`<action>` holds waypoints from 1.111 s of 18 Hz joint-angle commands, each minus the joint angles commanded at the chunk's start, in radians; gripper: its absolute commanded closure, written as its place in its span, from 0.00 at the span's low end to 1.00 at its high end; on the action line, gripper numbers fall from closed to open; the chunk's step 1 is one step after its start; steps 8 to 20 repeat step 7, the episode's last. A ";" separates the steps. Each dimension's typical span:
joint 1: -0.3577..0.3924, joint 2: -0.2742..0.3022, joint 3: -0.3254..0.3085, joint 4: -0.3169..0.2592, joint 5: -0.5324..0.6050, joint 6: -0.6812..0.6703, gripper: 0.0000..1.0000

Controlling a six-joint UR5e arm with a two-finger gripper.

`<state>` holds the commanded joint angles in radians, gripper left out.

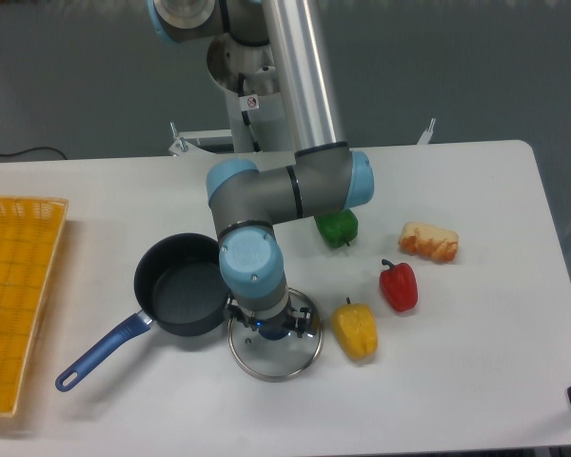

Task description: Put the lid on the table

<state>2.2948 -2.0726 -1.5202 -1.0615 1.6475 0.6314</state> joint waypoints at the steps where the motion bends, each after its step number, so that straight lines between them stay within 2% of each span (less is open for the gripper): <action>1: 0.000 0.020 -0.008 0.000 0.005 0.067 0.00; 3: 0.002 0.052 -0.015 -0.003 0.015 0.177 0.00; 7: 0.008 0.085 -0.017 -0.018 0.023 0.272 0.00; 20: 0.008 0.085 -0.017 -0.018 0.023 0.272 0.00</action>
